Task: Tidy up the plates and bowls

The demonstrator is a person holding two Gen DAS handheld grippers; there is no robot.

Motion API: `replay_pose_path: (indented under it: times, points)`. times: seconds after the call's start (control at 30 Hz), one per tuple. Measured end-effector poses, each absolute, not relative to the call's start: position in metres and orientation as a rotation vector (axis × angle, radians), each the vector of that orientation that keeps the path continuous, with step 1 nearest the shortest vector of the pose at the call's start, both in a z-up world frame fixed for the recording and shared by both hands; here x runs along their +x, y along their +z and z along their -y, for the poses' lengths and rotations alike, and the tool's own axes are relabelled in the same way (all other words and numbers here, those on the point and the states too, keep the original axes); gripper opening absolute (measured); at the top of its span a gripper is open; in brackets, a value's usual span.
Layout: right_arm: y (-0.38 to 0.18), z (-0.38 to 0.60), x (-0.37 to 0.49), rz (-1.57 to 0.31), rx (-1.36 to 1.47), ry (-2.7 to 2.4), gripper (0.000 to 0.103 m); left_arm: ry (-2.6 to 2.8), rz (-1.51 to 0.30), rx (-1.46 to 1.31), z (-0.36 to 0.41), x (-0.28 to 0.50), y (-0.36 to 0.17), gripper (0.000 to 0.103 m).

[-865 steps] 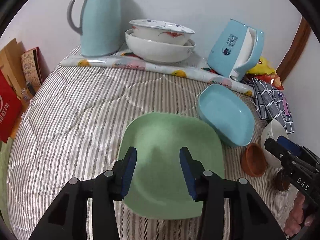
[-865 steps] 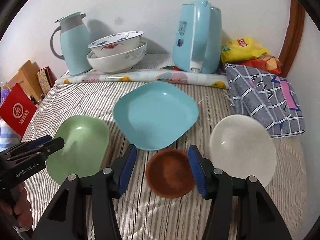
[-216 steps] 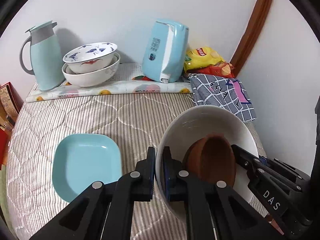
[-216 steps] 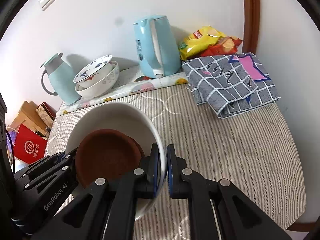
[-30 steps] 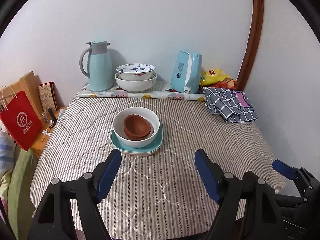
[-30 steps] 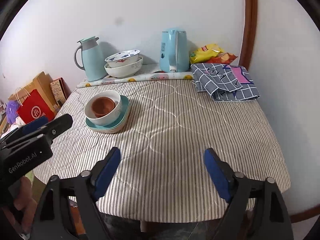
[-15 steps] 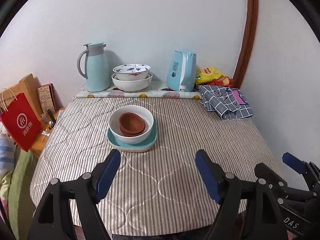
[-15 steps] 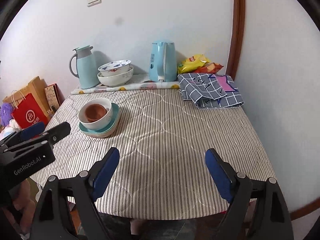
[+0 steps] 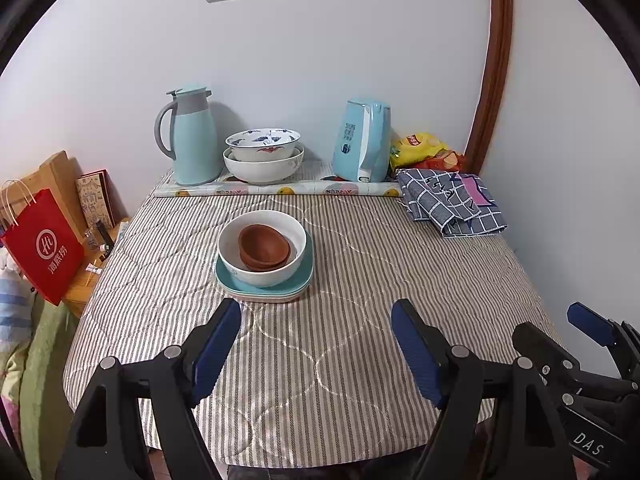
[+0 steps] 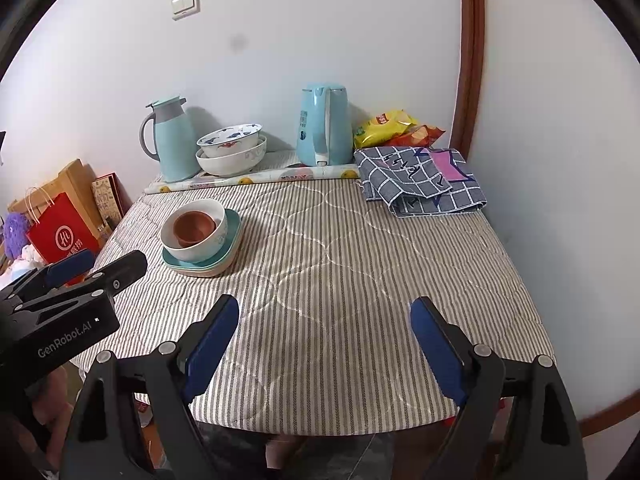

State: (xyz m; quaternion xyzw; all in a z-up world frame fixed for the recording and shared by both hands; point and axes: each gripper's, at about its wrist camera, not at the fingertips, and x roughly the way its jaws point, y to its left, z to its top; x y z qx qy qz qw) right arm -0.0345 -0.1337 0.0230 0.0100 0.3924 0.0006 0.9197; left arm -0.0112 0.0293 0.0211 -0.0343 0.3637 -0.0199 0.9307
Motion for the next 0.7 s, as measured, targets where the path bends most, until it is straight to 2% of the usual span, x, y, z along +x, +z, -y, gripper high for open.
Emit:
replay_pose_path:
  times: [0.7]
  points:
    - [0.0279,0.1318,-0.0387,-0.802,0.02,-0.005,0.087,-0.059,-0.75,-0.079,-0.0262,-0.0125,0.023,0.077]
